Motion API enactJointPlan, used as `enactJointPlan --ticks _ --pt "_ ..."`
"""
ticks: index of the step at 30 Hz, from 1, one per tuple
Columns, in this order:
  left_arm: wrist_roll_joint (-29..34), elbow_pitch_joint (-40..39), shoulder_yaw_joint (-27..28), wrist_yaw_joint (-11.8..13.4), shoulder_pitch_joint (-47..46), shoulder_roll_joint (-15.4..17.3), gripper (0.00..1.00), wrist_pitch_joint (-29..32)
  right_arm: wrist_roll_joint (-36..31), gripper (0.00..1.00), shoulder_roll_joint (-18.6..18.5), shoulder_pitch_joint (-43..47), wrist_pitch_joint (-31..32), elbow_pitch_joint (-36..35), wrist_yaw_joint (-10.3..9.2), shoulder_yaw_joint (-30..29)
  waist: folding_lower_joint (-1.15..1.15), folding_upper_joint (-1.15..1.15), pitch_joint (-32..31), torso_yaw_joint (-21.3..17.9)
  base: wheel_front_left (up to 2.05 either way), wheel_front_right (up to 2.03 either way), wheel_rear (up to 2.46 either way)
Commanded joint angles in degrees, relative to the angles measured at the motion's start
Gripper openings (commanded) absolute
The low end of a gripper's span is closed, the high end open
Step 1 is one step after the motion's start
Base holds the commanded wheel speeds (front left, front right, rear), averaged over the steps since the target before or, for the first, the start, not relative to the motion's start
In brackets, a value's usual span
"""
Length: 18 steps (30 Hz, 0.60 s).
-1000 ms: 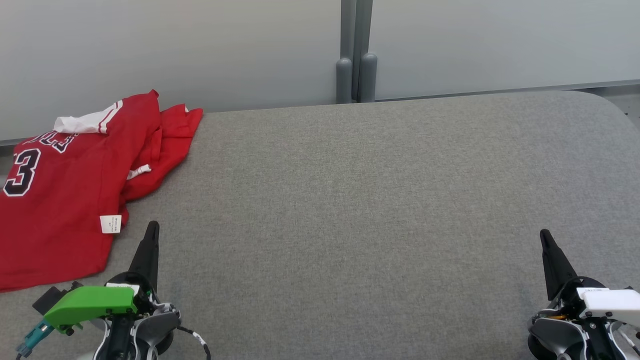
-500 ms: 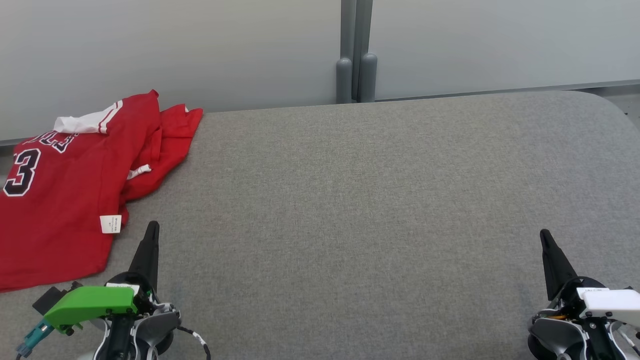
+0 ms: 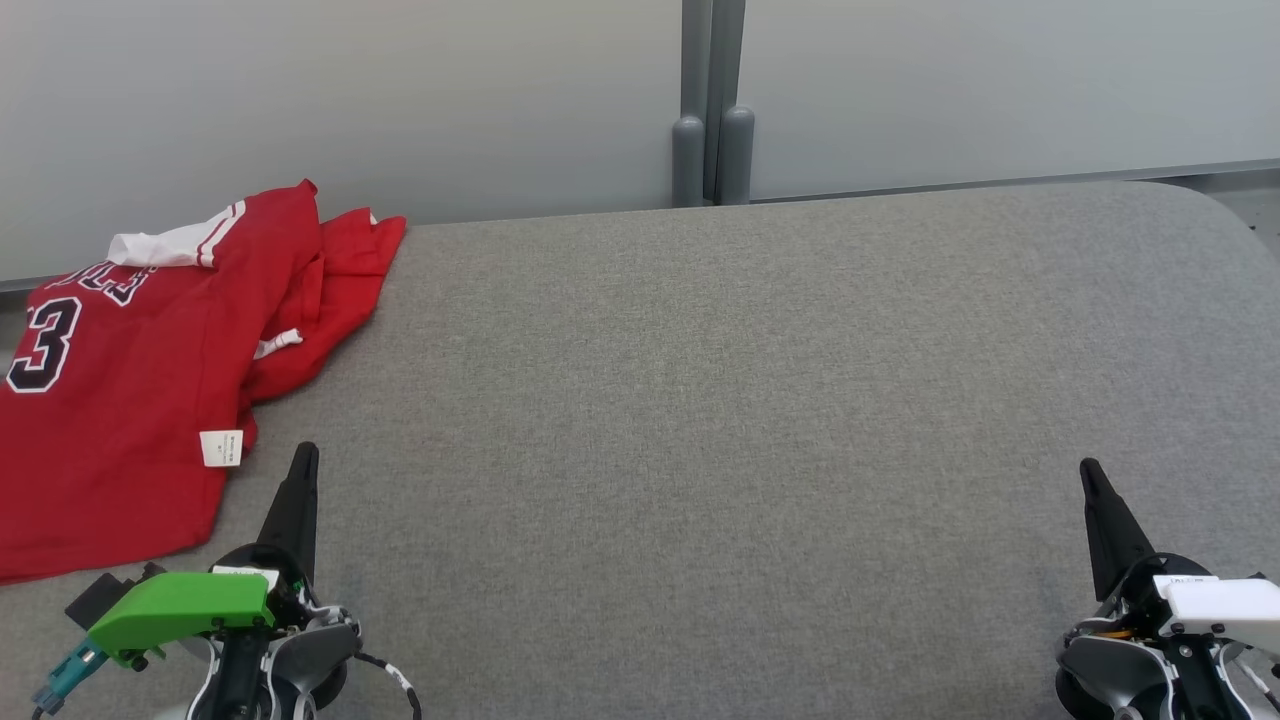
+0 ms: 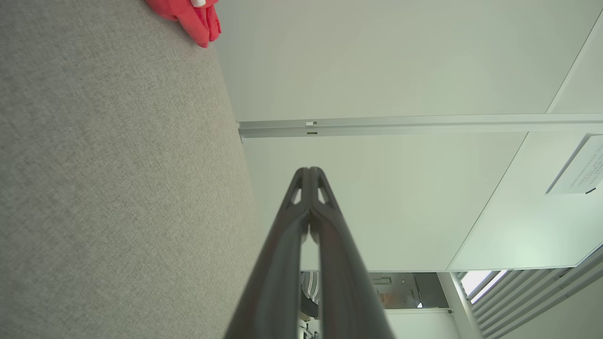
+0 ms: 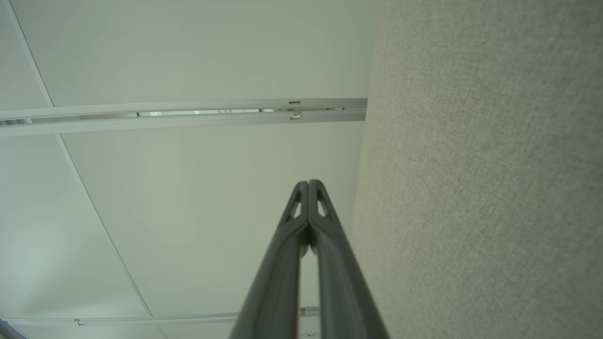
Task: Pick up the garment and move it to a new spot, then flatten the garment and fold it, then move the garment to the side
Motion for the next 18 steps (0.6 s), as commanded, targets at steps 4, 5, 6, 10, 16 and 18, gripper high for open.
enactJointPlan --ticks 4,5,6,10,16,18 --pt "0.18 -0.01 0.01 -0.17 -0.73 0.04 0.0 0.05 0.12 0.0 -0.3 0.49 0.13 -0.06 0.05 -0.1 0.0 0.56 0.0 0.0 0.0 0.0 0.0" --pt "0.18 -0.01 0.01 -0.17 -0.73 0.04 0.0 0.05 0.12 0.0 -0.3 0.49 0.13 -0.06 0.05 -0.1 0.0 0.56 0.0 0.0 0.0 0.0 0.0" --pt "0.18 -0.01 0.02 -0.17 -0.73 0.04 0.0 0.05 0.12 0.0 -0.3 0.49 0.13 -0.06 0.05 -0.1 0.0 0.56 0.0 0.0 0.0 0.0 0.0" --pt "0.18 -0.01 0.02 -0.17 -0.73 0.04 0.0 0.05 0.12 0.0 -0.3 0.49 0.13 -0.06 0.05 -0.1 0.0 0.56 0.0 0.0 0.0 0.0 0.0" --pt "0.18 -0.01 0.02 -0.17 -0.73 0.04 0.0 0.05 0.12 0.0 -0.3 0.49 0.13 -0.06 0.05 -0.1 0.0 0.56 0.0 0.0 0.0 0.0 0.0" --pt "0.18 -0.01 0.02 -0.17 -0.73 0.04 0.0 0.05 0.12 0.0 -0.3 0.49 0.13 -0.06 0.05 -0.1 0.0 0.56 0.0 0.0 0.0 0.0 0.0"
